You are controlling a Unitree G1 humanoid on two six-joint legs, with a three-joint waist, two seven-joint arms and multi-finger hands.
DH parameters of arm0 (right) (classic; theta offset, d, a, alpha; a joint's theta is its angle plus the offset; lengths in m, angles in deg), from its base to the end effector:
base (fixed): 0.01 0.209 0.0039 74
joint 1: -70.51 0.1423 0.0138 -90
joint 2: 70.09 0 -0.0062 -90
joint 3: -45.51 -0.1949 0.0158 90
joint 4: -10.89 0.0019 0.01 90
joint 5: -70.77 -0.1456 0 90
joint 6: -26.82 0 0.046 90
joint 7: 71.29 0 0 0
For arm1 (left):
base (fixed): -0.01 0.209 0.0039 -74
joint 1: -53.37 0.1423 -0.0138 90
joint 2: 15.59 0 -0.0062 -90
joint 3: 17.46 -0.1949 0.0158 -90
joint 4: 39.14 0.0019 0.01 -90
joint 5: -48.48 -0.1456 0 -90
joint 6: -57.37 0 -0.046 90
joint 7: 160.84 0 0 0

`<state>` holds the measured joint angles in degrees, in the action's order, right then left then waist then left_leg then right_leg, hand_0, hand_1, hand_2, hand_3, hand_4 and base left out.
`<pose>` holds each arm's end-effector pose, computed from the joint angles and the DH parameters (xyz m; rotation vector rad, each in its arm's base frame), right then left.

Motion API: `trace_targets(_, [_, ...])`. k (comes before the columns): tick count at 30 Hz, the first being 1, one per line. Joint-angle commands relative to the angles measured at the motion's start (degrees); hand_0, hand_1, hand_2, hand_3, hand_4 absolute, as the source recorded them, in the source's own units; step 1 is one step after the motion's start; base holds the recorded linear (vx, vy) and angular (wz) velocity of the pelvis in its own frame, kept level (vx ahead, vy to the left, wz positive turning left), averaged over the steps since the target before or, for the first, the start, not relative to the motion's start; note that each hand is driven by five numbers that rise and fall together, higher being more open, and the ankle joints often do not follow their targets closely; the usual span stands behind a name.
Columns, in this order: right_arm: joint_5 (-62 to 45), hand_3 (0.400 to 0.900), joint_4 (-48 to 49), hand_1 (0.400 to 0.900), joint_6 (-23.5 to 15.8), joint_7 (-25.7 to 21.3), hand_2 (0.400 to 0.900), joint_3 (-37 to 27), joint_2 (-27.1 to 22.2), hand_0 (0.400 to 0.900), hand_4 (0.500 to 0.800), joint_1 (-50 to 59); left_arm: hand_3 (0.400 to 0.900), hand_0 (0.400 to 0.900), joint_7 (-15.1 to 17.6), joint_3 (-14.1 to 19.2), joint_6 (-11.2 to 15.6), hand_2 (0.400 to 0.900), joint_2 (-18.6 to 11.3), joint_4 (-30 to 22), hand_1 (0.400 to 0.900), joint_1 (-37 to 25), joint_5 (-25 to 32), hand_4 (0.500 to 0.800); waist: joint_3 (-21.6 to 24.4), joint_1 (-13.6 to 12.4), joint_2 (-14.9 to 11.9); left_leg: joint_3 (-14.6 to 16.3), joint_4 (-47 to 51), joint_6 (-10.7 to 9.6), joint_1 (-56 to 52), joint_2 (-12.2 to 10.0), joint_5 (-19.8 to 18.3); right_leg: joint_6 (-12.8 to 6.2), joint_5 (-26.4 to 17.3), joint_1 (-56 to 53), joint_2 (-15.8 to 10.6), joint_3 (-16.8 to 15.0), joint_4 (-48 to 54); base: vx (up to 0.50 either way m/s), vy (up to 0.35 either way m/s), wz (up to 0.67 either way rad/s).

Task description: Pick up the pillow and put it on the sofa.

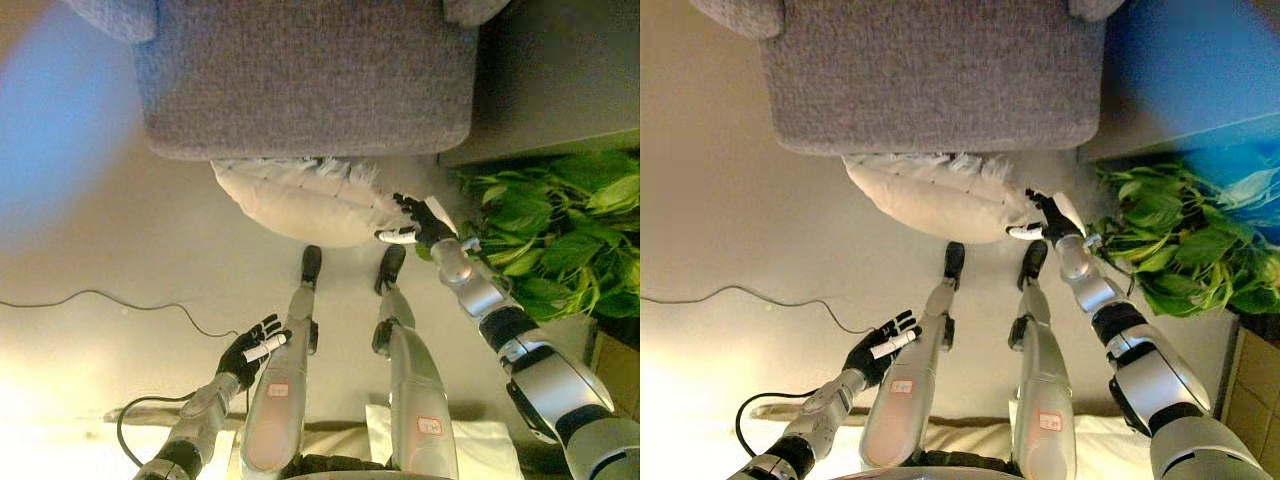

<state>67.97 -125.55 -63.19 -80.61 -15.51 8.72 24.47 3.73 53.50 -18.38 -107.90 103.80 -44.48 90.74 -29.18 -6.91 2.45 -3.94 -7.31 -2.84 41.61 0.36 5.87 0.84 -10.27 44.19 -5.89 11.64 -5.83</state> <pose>0.3428 -0.1911 0.0840 -0.7285 0.0684 0.0491 0.1774 0.2186 -0.0839 -0.2759 0.5402 -0.0931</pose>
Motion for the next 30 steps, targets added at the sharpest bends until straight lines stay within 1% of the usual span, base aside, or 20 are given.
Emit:
trace_targets(1, [-1.45,0.900,4.84,0.900,-0.88,-0.32,0.900,2.73,-4.05,0.900,0.800,0.97,0.900,0.900,-0.35,-2.91,0.81,0.900,0.82,-2.53,0.900,3.74,0.91,0.800,-0.62,-1.21,4.35,3.25,4.59,1.47,4.58,1.81,4.01,-4.31,5.37,3.83,1.01,-2.04,-6.47,-0.03,0.030,0.04])
trace_targets(4, [-1.36,0.900,4.07,0.900,-0.63,0.55,0.900,3.20,-3.80,0.900,0.800,2.72,0.900,0.900,-0.26,-3.29,1.58,0.900,1.50,-2.54,0.900,3.77,0.86,0.800,-0.62,-1.61,4.89,3.23,4.77,1.27,5.75,1.85,4.39,-4.39,5.30,4.79,0.87,-2.13,-6.37,-0.02,0.047,0.01])
trace_targets(7, [-1.07,0.900,3.81,0.900,-0.01,1.48,0.900,3.84,-3.33,0.900,0.800,3.98,0.900,0.900,0.56,-3.71,2.21,0.900,2.12,-2.93,0.900,3.78,1.00,0.800,-0.62,-1.98,5.35,2.97,4.75,1.00,6.47,1.93,4.53,-4.47,5.46,5.34,0.64,-2.12,-6.45,0.00,0.062,-0.01])
trace_targets(8, [-0.99,0.425,3.76,0.425,0.16,1.40,0.425,4.07,-3.18,0.425,0.515,4.30,0.900,0.900,0.74,-3.83,2.49,0.900,2.39,-3.02,0.900,3.83,1.01,0.800,-0.62,-2.08,5.51,2.95,4.83,0.95,6.56,2.03,4.57,-4.50,5.48,5.42,0.61,-2.09,-6.41,0.00,0.060,0.01])
trace_targets(9, [-0.71,0.425,3.66,0.425,0.19,1.34,0.425,4.24,-3.08,0.425,0.515,4.59,0.900,0.900,1.09,-3.89,2.58,0.900,2.66,-3.22,0.900,3.81,0.92,0.800,-0.62,-2.18,5.62,2.97,5.01,0.93,6.58,2.09,4.63,-4.52,5.51,5.43,0.60,-2.02,-6.33,0.01,0.060,0.00])
trace_targets(10, [-0.69,0.400,3.75,0.400,0.19,1.49,0.400,4.38,-3.07,0.400,0.500,4.77,0.900,0.900,1.42,-3.93,2.56,0.900,2.83,-3.44,0.900,3.81,0.88,0.800,-0.62,-2.24,5.69,3.01,5.19,0.92,6.54,2.11,4.71,-4.53,5.52,5.38,0.58,-1.97,-6.25,0.01,0.057,-0.01])
trace_targets(18, [-1.37,0.400,4.72,0.400,1.28,1.85,0.400,4.80,-3.00,0.400,0.500,4.97,0.900,0.900,0.96,-3.98,2.66,0.900,3.13,-4.28,0.900,4.28,1.02,0.800,-0.62,-2.53,6.39,3.03,5.93,0.88,5.84,2.57,5.05,-4.66,5.62,4.79,0.52,-1.96,-6.03,0.01,0.047,-0.01])
trace_targets(21, [-1.15,0.400,4.27,0.400,0.95,1.85,0.400,4.74,-2.72,0.400,0.500,4.99,0.900,0.900,0.62,-3.95,2.71,0.900,3.13,-4.24,0.900,4.24,1.17,0.800,-0.62,-2.57,6.49,3.03,6.04,0.94,5.32,2.66,5.06,-4.69,5.58,4.33,0.54,-1.90,-6.02,0.00,0.000,0.00])
trace_targets(24, [-1.21,0.400,4.51,0.400,1.07,2.15,0.400,4.62,-2.66,0.400,0.500,4.80,0.900,0.900,0.60,-4.10,2.36,0.900,2.96,-4.53,0.900,4.28,1.34,0.800,-0.62,-2.41,6.38,3.11,6.41,0.98,4.21,2.66,4.98,-4.68,5.50,3.36,0.60,-1.87,-5.78,-0.01,0.014,-0.04])
trace_targets(26, [-0.96,0.400,4.26,0.400,0.47,2.46,0.400,4.53,-2.41,0.400,0.500,4.43,0.900,0.900,0.14,-3.77,2.19,0.900,2.81,-4.25,0.900,4.28,1.35,0.800,-0.62,-2.28,6.20,3.12,6.65,1.00,3.13,2.62,4.82,-4.59,5.53,2.46,0.76,-1.88,-5.70,-0.02,0.003,-0.05])
trace_targets(30, [0.42,0.400,5.41,0.400,-0.22,4.01,0.400,4.88,-2.39,0.400,0.500,2.91,0.900,0.900,-0.09,-3.00,2.02,0.900,2.41,-3.74,0.900,4.44,1.51,0.800,-0.62,-1.74,5.23,3.25,7.16,1.01,-0.70,2.58,4.22,-4.49,5.76,-1.23,1.10,-1.90,-5.19,-0.03,-0.012,-0.07])
